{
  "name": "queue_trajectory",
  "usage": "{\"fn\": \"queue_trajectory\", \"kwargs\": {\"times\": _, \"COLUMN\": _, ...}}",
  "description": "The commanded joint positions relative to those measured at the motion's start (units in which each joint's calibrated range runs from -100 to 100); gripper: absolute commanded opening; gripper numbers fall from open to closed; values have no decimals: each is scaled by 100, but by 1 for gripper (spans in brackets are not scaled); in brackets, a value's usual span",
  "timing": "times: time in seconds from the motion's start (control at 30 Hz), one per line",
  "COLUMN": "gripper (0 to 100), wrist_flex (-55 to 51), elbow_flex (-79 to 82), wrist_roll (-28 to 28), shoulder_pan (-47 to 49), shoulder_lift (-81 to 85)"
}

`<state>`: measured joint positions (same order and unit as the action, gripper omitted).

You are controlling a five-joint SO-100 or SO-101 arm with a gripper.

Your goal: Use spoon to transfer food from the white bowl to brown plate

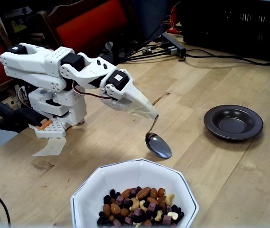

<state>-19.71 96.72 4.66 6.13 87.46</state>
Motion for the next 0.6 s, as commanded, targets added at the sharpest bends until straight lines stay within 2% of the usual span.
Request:
{"fn": "queue_trajectory", "kwargs": {"times": 0.0, "gripper": 3, "wrist_flex": -13, "elbow_flex": -17, "wrist_roll": 5, "shoulder_pan": -6, "shoulder_lift": -30}}
{"fn": "queue_trajectory", "kwargs": {"times": 0.57, "gripper": 3, "wrist_flex": 58, "elbow_flex": -17, "wrist_roll": 5, "shoulder_pan": 16, "shoulder_lift": 47}}
